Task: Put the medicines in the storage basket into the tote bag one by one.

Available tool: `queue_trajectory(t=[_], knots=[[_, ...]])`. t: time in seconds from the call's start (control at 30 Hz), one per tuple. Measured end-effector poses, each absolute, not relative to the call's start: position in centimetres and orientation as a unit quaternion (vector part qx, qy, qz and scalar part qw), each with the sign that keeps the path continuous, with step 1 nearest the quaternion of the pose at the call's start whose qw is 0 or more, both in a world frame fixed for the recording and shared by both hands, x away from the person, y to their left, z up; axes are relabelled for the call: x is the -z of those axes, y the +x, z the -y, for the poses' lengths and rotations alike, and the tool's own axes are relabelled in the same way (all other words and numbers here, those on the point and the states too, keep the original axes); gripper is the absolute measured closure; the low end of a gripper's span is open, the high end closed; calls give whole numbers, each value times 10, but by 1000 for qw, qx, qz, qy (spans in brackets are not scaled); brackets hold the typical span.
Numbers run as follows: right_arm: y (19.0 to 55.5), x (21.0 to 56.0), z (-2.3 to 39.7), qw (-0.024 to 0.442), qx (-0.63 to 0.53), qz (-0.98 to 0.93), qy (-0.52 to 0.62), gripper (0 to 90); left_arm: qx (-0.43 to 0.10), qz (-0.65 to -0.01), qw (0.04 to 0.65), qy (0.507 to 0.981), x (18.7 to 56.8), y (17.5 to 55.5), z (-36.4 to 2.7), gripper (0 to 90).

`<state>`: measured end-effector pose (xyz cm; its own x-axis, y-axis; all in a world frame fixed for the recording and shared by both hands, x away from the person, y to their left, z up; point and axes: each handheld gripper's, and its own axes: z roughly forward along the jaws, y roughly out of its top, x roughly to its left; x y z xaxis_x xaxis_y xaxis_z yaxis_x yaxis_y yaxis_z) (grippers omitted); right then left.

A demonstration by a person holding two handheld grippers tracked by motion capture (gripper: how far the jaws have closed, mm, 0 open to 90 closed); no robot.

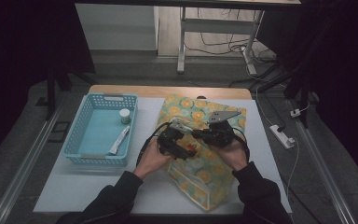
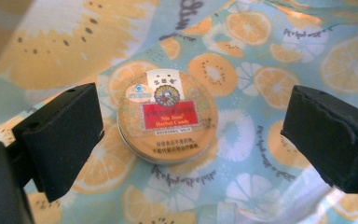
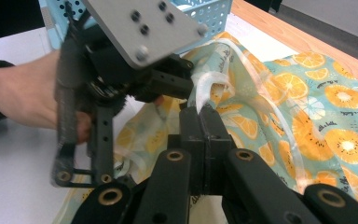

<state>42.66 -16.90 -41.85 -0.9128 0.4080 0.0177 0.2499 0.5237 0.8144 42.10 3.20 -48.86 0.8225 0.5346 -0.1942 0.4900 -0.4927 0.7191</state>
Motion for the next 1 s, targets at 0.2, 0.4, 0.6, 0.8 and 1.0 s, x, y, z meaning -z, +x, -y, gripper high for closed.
queue_trajectory(t=[0.2, 0.4, 0.6, 0.8, 1.0], knots=[[427, 419, 169, 87, -450, -868, 190, 900, -19, -295, 399, 868, 482, 410, -40, 45], [427, 420, 169, 86, -447, -870, 189, 900, -3, -292, 411, 864, 470, 397, -51, 46], [427, 420, 169, 86, -446, -871, 188, 900, 27, -290, 425, 857, 459, 388, -66, 22], [427, 422, 167, 86, -443, -873, 186, 900, 17, -291, 426, 856, 457, 382, -74, 2], [427, 421, 169, 88, -446, -870, 189, 900, 5, -290, 441, 849, 445, 376, -85, 0]])
